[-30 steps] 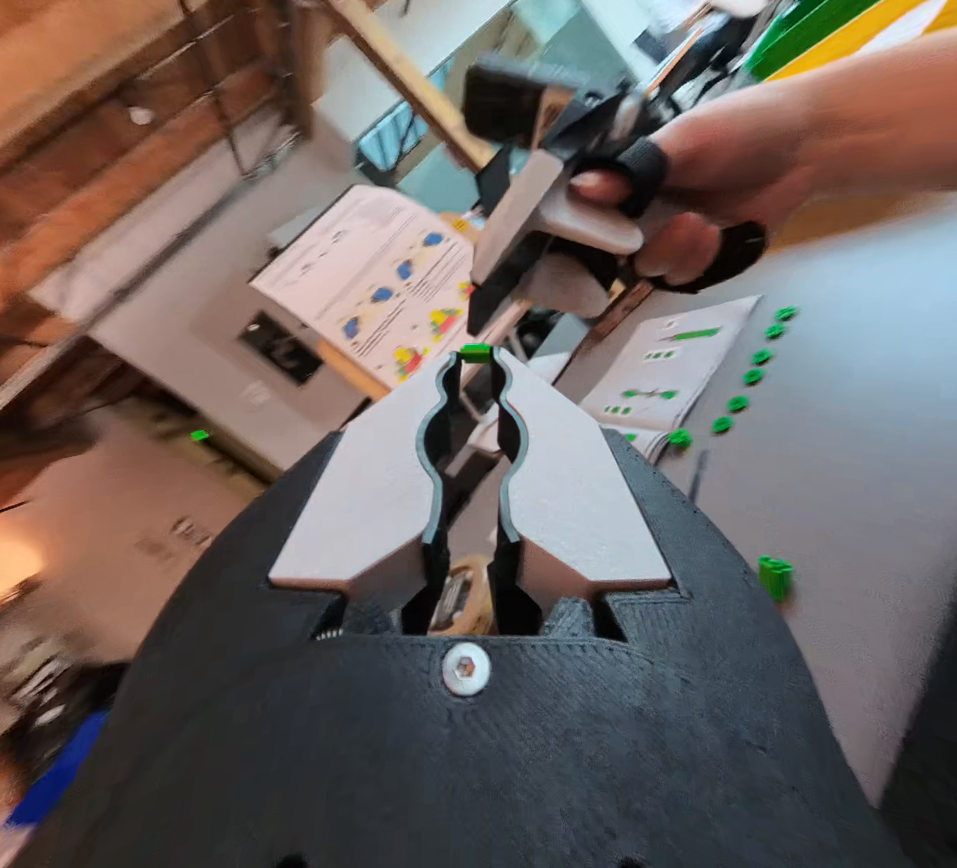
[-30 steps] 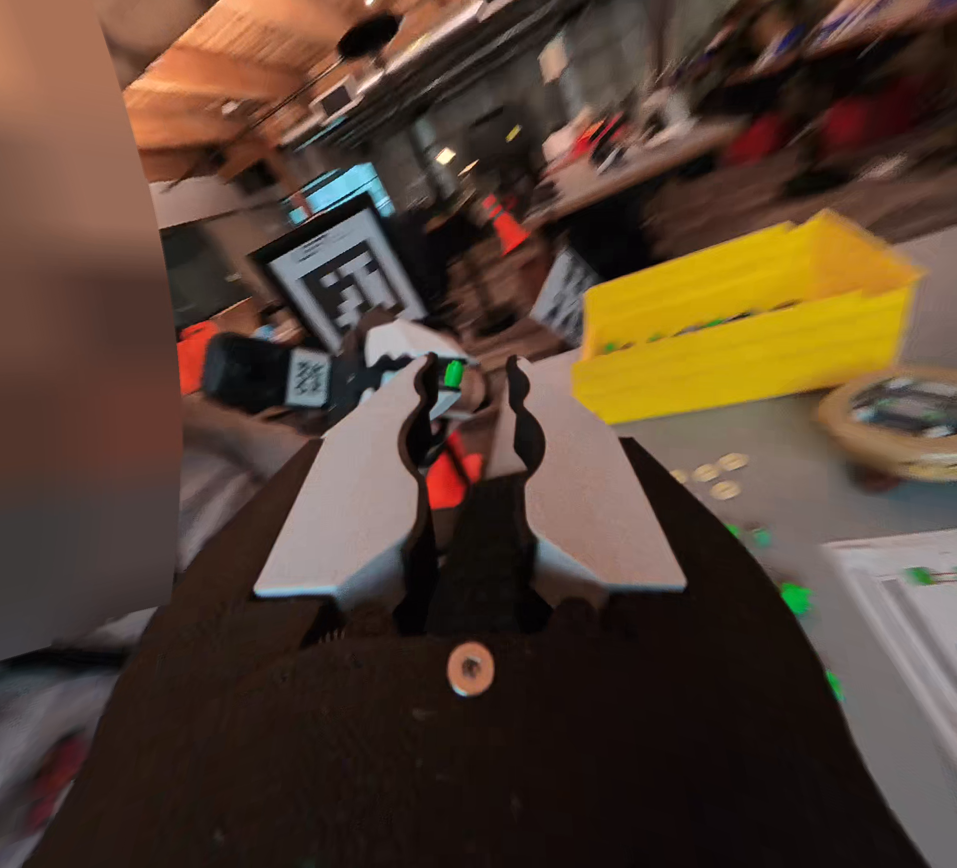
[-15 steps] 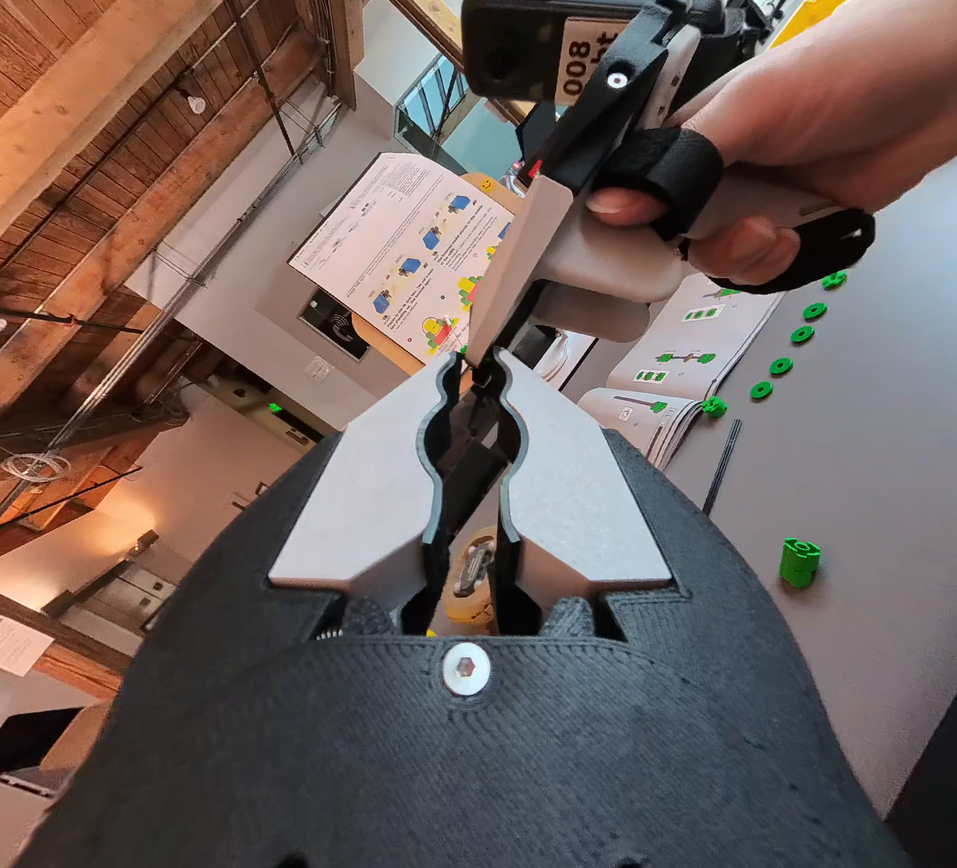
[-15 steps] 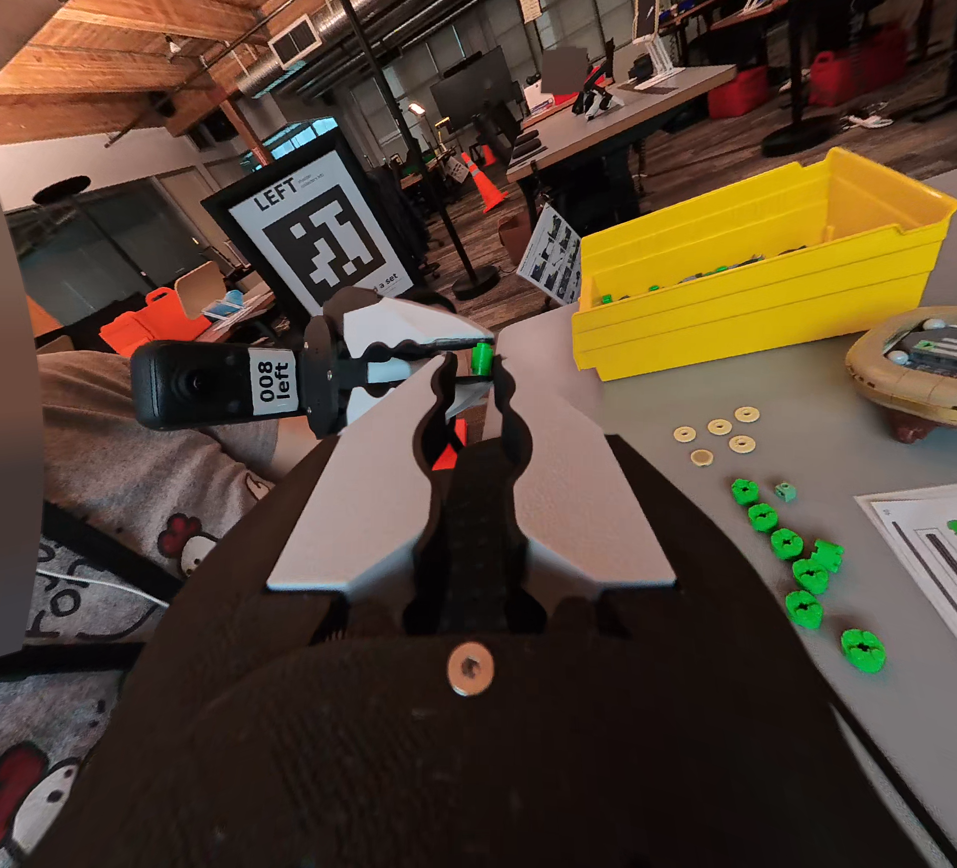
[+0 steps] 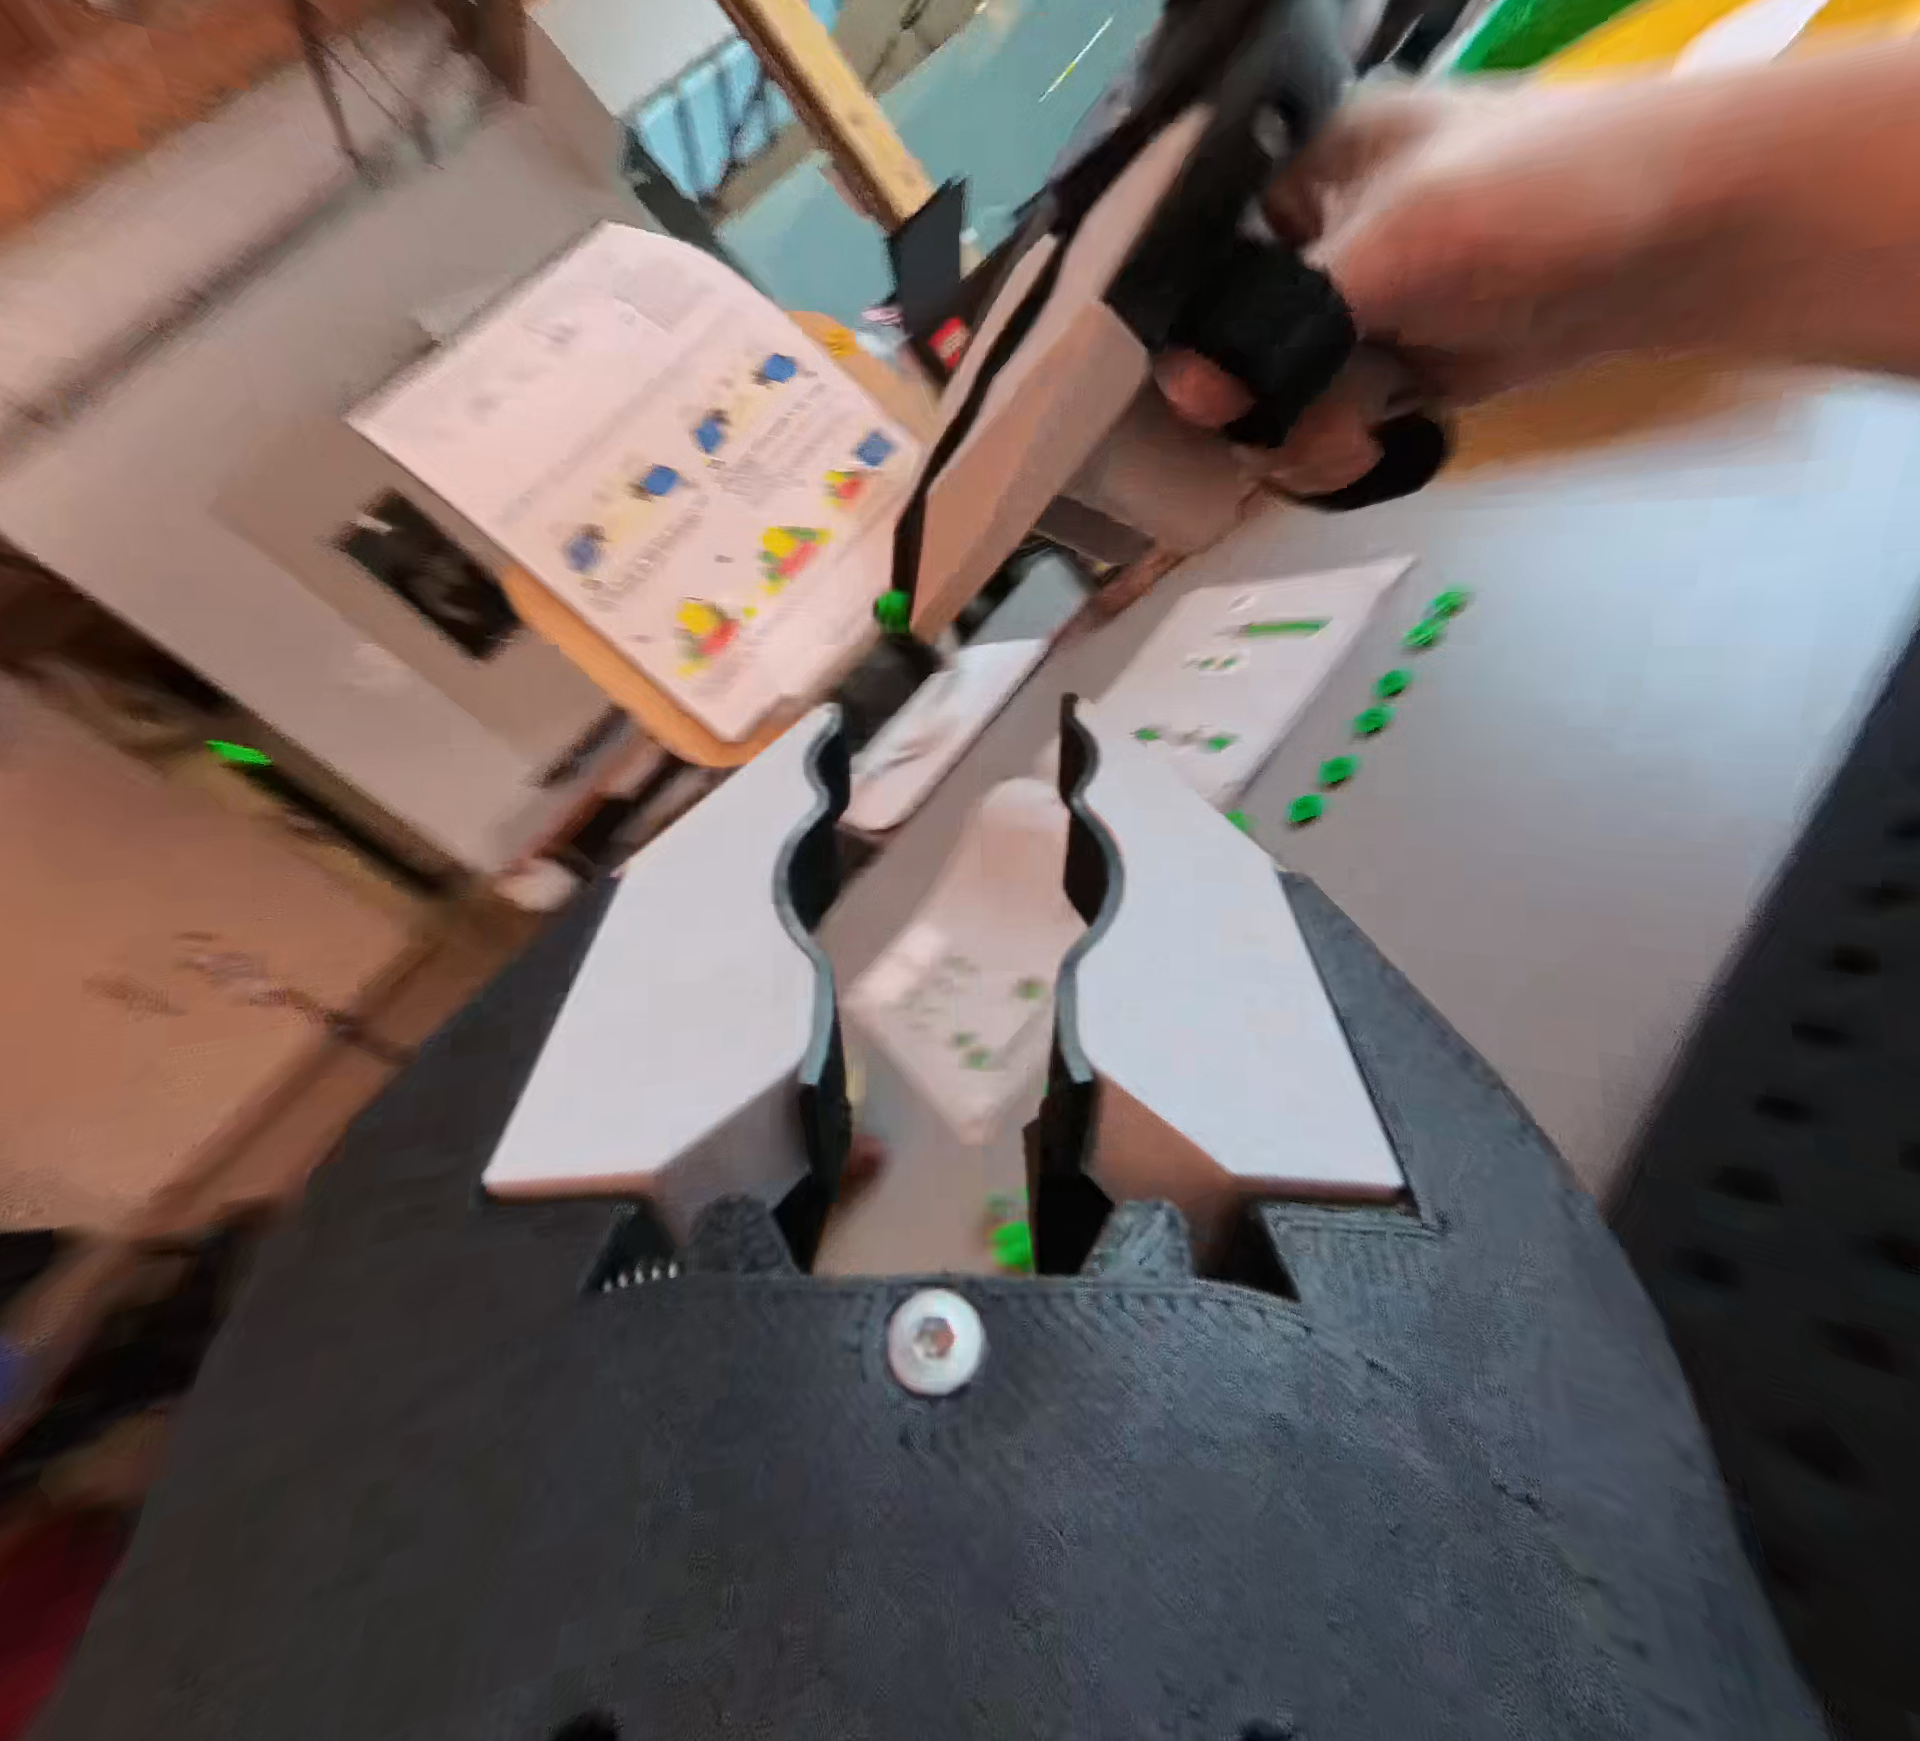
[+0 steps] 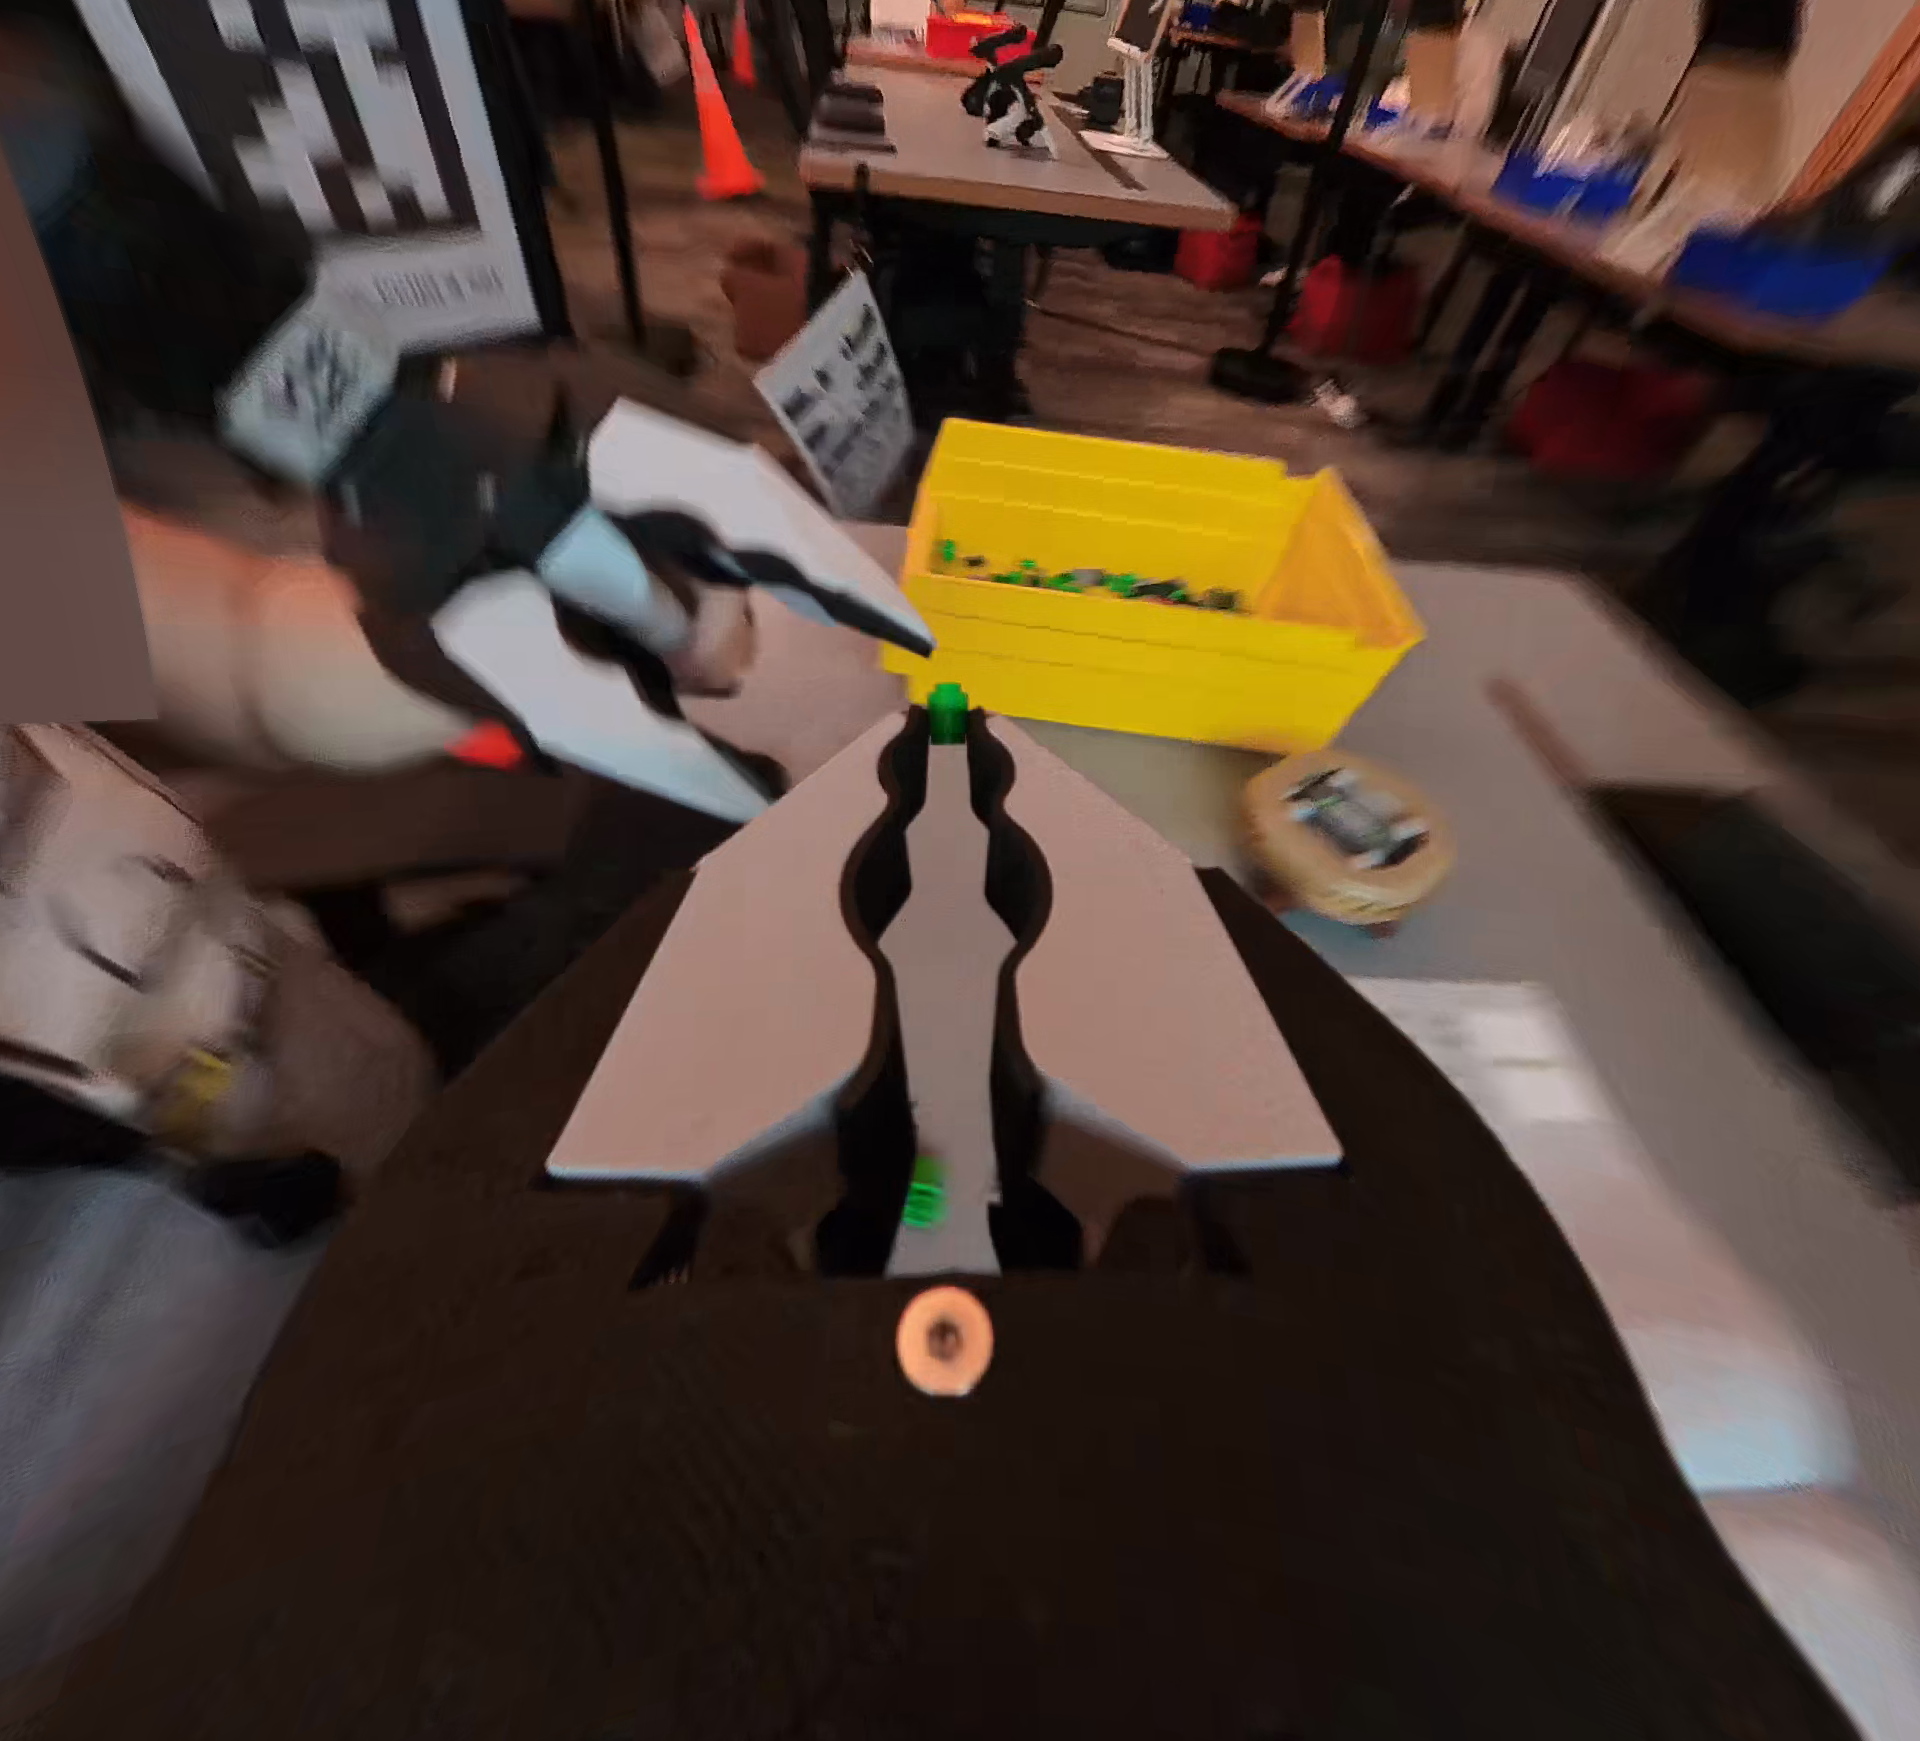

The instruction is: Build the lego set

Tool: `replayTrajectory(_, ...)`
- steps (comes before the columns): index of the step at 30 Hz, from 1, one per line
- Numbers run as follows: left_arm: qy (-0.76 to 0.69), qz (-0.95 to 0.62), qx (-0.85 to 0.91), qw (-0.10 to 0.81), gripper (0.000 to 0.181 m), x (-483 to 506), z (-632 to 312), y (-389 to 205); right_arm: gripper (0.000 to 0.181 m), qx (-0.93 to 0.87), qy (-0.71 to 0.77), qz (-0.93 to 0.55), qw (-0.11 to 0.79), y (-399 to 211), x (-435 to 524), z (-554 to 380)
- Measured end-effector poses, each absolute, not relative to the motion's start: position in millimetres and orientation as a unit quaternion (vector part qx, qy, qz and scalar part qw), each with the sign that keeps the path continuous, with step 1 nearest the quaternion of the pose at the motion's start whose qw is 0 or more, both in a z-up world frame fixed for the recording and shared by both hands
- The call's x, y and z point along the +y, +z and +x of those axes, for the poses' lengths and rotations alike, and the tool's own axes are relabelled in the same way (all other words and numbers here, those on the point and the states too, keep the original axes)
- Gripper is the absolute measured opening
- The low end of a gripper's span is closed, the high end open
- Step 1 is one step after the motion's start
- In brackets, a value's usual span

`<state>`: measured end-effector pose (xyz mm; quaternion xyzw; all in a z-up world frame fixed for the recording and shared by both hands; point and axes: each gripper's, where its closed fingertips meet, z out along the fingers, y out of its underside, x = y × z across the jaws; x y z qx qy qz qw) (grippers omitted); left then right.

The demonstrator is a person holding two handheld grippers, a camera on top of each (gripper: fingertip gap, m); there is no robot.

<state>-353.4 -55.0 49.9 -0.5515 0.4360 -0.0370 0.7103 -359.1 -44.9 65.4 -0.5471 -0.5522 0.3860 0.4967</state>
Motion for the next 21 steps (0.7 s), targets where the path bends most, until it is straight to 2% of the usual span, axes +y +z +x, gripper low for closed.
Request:
replayTrajectory(1,-0.106,-0.567,0.418,0.702,0.04,-61.2,-353.4,56.0,0.006,-0.591,0.329,-0.512,0.529,68.2,-48.7,-356.9)
replayTrajectory(3,-0.228,-0.593,0.379,0.673,0.03,-69.0,-354.0,70.1,0.007,-0.646,0.214,-0.445,0.583,73.1,-55.9,-355.6)
replayTrajectory(6,-0.318,-0.632,0.338,0.621,0.027,-66.4,-354.4,77.4,0.006,-0.667,0.095,-0.384,0.631,81.9,-60.0,-356.8)
replayTrajectory(9,-0.338,-0.636,0.32,0.616,0.026,-62.7,-352.9,79.5,0.006,-0.661,0.033,-0.342,0.667,87.5,-63.4,-357.7)
replayTrajectory(13,-0.344,-0.626,0.312,0.626,0.013,-62.7,-349.1,82.2,0.007,-0.649,-0.038,-0.304,0.696,89.8,-65.8,-358.2)
replayTrajectory(15,-0.354,-0.623,0.309,0.625,0.014,-64.1,-347.0,84.4,0.011,-0.648,-0.063,-0.292,0.701,89.3,-65.7,-358.9)
replayTrajectory(21,-0.383,-0.612,0.309,0.619,0.007,-67.6,-343.5,89.6,0.005,-0.638,-0.075,-0.282,0.713,91.9,-66.0,-359.2)
